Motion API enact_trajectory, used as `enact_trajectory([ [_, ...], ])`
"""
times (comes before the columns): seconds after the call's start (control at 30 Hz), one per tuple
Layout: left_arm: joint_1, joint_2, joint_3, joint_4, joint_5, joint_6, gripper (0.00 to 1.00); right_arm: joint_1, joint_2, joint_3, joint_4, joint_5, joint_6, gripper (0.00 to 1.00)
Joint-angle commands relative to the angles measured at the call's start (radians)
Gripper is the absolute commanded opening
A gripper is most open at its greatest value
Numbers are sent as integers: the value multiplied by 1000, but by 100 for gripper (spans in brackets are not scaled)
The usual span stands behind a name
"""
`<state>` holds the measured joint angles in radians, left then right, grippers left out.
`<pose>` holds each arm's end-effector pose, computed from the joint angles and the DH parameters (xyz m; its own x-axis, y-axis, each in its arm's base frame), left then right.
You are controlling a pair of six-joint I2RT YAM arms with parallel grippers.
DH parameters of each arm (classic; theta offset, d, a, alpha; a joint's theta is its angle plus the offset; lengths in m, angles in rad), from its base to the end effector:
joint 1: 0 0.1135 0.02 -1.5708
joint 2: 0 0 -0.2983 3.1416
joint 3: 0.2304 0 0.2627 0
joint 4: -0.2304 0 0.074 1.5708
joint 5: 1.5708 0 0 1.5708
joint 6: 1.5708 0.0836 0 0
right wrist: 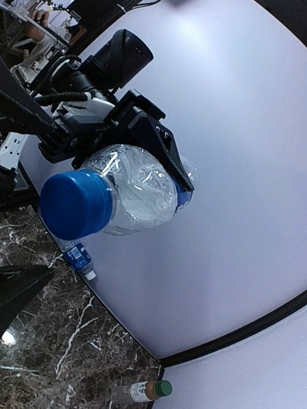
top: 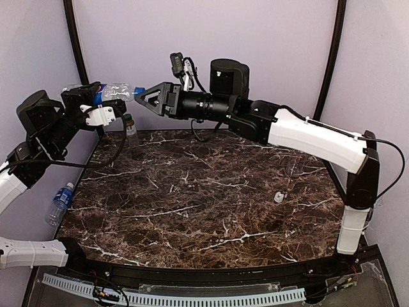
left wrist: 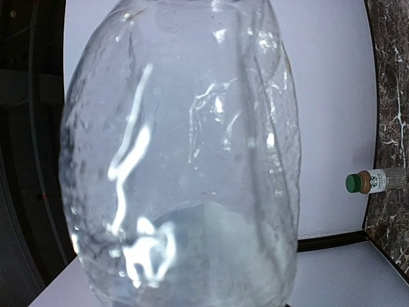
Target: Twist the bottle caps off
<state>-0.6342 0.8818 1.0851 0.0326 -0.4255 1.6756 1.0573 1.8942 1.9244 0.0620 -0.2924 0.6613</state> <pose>0.1934 -0.0994 0.4892 0.1955 0.9807 0.0058 -0.2099 0.0361 0.9771 0.2354 0.4665 0.4782 -0.5631 0.1986 -0.8021 -0.7973 0.1247 0.5906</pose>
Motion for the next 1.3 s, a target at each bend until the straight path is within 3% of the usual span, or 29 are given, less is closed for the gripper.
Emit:
enact_trajectory([
  [0.0,-12,-21,-17,33,-10,20,35,-16,19,38,49,-48,9,61],
  [0.27,-21,-18,-25,27,-5,13,34,-20,54,80,60,-81,15,55],
  [0.37,-24,-17,-25,26,-7,12,32,-20,63,92,67,-108,16,41],
  [0.5,-24,-15,-25,23,-12,1,32,-19,55,72,82,-116,20,30],
  [0.67,-25,-9,-25,12,-12,-9,31,-17,54,70,85,-158,7,0],
  [0.73,-25,-7,-15,-32,-10,-40,30,-11,56,83,68,-201,-46,0],
  [0.83,-25,2,74,-219,29,-154,30,26,53,127,-63,-225,-258,0],
  [0.93,-25,24,178,-558,158,-316,29,94,8,92,-194,-115,-580,0],
  [1.03,-25,42,251,-763,236,-383,28,159,-32,27,-270,3,-879,0],
  [1.27,-25,49,314,-990,391,-402,26,330,-104,-157,-220,398,-1475,0],
])
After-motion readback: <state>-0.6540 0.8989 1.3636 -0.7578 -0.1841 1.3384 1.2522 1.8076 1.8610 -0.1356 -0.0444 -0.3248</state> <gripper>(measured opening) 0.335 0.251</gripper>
